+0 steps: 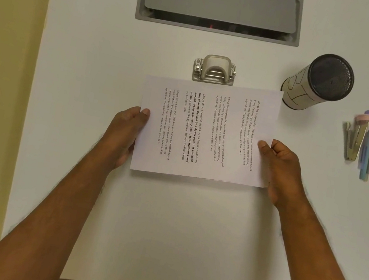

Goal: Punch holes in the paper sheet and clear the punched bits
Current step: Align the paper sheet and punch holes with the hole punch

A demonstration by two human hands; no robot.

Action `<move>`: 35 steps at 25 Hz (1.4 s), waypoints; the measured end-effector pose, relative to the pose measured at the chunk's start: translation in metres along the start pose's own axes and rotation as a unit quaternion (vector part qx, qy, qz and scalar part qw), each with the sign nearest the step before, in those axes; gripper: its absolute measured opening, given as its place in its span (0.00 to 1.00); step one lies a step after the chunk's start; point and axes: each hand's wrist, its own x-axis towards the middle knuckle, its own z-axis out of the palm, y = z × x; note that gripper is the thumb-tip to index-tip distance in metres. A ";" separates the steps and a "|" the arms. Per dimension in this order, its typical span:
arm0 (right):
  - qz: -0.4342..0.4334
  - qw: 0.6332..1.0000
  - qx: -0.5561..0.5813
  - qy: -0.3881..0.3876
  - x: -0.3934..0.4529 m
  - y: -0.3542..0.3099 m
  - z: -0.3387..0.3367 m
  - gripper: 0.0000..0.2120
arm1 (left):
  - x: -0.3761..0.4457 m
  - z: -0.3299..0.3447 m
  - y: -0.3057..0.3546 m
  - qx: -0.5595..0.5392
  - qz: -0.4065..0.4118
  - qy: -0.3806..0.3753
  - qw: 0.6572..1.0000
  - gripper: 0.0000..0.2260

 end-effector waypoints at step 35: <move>0.036 0.999 0.018 0.009 0.011 -0.015 0.003 0.07 | 0.117 0.091 0.102 0.299 0.265 -0.080 0.913 0.11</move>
